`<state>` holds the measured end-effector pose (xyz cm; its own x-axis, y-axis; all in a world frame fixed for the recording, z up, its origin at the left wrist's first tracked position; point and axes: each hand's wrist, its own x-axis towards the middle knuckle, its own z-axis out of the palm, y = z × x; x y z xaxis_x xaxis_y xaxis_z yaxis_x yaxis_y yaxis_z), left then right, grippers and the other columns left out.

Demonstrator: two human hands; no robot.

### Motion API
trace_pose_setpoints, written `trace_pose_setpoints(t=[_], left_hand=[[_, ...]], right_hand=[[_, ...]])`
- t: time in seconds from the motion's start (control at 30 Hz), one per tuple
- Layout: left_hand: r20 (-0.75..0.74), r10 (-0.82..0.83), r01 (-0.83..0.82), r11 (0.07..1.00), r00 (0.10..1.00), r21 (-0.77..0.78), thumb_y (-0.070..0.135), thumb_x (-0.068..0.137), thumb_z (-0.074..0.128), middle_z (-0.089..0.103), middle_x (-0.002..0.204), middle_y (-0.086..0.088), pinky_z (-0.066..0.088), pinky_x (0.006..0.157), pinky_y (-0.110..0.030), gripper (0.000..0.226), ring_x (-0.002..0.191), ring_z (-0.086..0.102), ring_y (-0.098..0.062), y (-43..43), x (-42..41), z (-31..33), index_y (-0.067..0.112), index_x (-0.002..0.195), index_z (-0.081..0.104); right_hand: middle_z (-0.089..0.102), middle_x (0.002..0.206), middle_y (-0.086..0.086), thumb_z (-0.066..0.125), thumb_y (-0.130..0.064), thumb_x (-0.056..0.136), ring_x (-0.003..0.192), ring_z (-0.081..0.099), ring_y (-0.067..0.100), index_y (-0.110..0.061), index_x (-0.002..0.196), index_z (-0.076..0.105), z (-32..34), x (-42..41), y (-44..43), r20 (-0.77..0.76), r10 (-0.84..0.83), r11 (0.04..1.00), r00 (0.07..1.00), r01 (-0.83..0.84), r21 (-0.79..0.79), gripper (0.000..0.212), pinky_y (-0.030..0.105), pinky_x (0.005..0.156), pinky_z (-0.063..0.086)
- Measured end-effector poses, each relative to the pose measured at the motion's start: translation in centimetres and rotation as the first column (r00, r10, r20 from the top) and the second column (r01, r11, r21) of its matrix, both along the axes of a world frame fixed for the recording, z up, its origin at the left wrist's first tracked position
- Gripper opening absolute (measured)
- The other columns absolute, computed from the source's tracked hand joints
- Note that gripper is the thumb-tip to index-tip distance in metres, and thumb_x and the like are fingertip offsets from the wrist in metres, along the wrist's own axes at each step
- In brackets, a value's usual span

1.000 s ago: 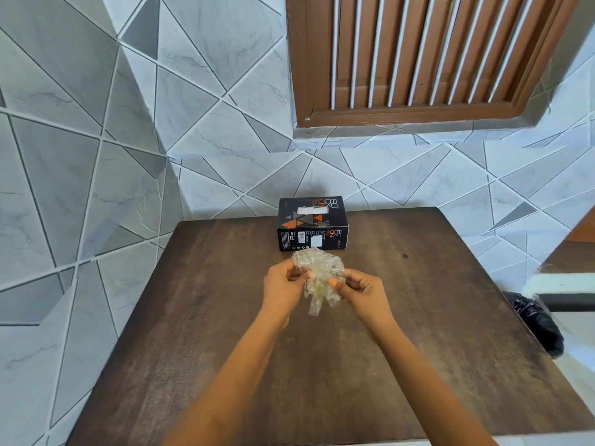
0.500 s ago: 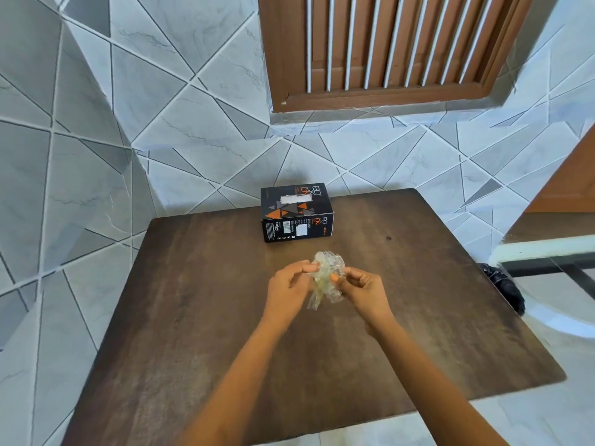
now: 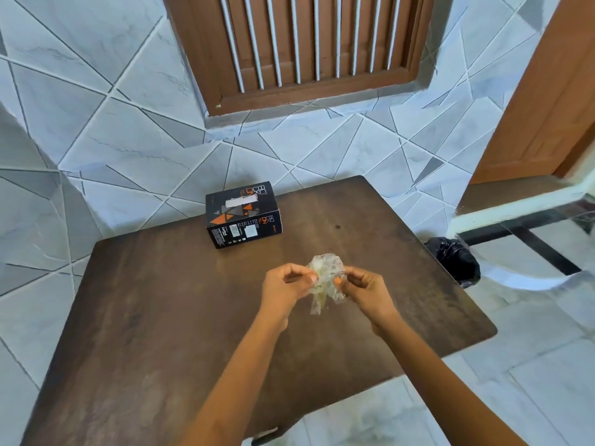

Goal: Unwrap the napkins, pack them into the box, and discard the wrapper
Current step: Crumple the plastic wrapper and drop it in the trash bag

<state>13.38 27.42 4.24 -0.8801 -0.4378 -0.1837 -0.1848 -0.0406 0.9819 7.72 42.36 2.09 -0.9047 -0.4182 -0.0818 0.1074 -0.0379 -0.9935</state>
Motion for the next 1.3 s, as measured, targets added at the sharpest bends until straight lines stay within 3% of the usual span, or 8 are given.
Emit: trace_pose_setpoints(t=[0.23, 0.4, 0.57, 0.67, 0.8, 0.93, 1.07, 1.3], left_hand=[[0.052, -0.054, 0.053, 0.998, 0.997, 0.016, 0.001, 0.079, 0.068, 0.059, 0.103, -0.006, 0.058, 0.072, -0.028, 0.045, 0.087, 0.062, -0.015, 12.6, -5.6, -0.1, 0.018, 0.118, 0.055], [0.015, -0.194, 0.194, 0.981, 0.981, -0.001, -0.008, 0.081, 0.061, 0.064, 0.094, -0.004, 0.056, 0.060, -0.017, 0.033, 0.085, 0.062, -0.015, 23.3, -9.9, 0.2, 0.023, 0.090, 0.067], [0.029, -0.226, 0.227, 0.974, 0.974, -0.011, -0.007, 0.080, 0.064, 0.065, 0.094, -0.007, 0.055, 0.064, -0.016, 0.028, 0.081, 0.062, -0.015, 30.1, -13.3, -0.2, 0.006, 0.104, 0.067], [0.042, -0.237, 0.237, 0.971, 0.971, -0.008, -0.002, 0.081, 0.065, 0.066, 0.093, -0.004, 0.055, 0.069, -0.023, 0.025, 0.087, 0.062, -0.020, 32.4, -15.4, -1.0, 0.015, 0.098, 0.069], [0.066, -0.273, 0.273, 0.962, 0.960, 0.010, -0.003, 0.081, 0.064, 0.065, 0.087, -0.003, 0.056, 0.071, -0.030, 0.028, 0.082, 0.060, -0.019, 35.2, -19.8, -2.2, 0.025, 0.085, 0.068], [0.069, -0.283, 0.282, 0.959, 0.957, 0.024, 0.000, 0.081, 0.065, 0.064, 0.083, 0.002, 0.052, 0.056, -0.013, 0.022, 0.071, 0.058, -0.011, 37.9, -25.7, -4.0, 0.018, 0.094, 0.067], [0.093, -0.297, 0.293, 0.954, 0.950, 0.058, 0.003, 0.082, 0.065, 0.065, 0.094, -0.005, 0.056, 0.062, -0.016, 0.023, 0.073, 0.061, -0.012, 40.7, -32.1, -5.6, 0.014, 0.101, 0.065], [0.158, -0.090, 0.062, 0.983, 0.983, 0.176, -0.002, 0.081, 0.063, 0.062, 0.091, -0.003, 0.049, 0.054, -0.016, 0.028, 0.081, 0.062, -0.019, 43.7, -41.3, -7.7, 0.019, 0.096, 0.052]], right_hand=[[0.071, 0.095, 0.012, 0.060, 0.001, 0.084, 0.087, 0.066, 0.018, -0.012, 0.095, 0.069, -0.6, -4.7, 12.9, -0.091, -0.045, 0.996, 0.995, 0.051, 0.069, 0.019, 0.035, 0.083, 0.053], [0.069, 0.106, 0.017, 0.061, 0.002, 0.083, 0.089, 0.066, 0.023, 0.001, 0.106, 0.065, -0.9, -8.3, 23.3, -0.058, -0.177, 0.980, 0.982, 0.182, 0.079, 0.023, 0.036, 0.087, 0.053], [0.069, 0.095, 0.010, 0.061, 0.002, 0.082, 0.080, 0.064, 0.012, -0.002, 0.106, 0.065, -1.1, -10.7, 30.0, 0.052, -0.250, 0.968, 0.967, 0.250, 0.001, 0.024, 0.022, 0.074, 0.052], [0.069, 0.095, 0.010, 0.062, 0.003, 0.082, 0.077, 0.065, 0.010, -0.002, 0.107, 0.065, -2.0, -12.7, 32.6, 0.072, -0.288, 0.958, 0.955, 0.288, 0.004, 0.026, 0.019, 0.074, 0.054], [0.070, 0.097, 0.015, 0.068, -0.007, 0.080, 0.083, 0.064, 0.022, -0.008, 0.104, 0.068, -3.8, -16.6, 35.2, 0.119, -0.383, 0.924, 0.916, 0.381, 0.037, 0.024, 0.034, 0.079, 0.054], [0.068, 0.097, 0.010, 0.071, -0.017, 0.079, 0.079, 0.063, 0.018, -0.012, 0.104, 0.067, -5.2, -21.1, 37.9, 0.216, -0.443, 0.896, 0.870, 0.437, 0.078, 0.026, 0.024, 0.063, 0.052], [0.068, 0.097, 0.011, 0.069, -0.015, 0.080, 0.079, 0.063, 0.017, -0.011, 0.106, 0.066, -5.3, -27.3, 41.2, 0.219, -0.437, 0.899, 0.872, 0.416, 0.140, 0.026, 0.017, 0.058, 0.049], [0.067, 0.104, 0.003, 0.068, -0.009, 0.080, 0.086, 0.065, 0.008, -0.021, 0.114, 0.062, -5.4, -36.8, 44.4, 0.274, -0.337, 0.934, 0.901, 0.284, 0.217, 0.037, 0.019, 0.073, 0.052]])
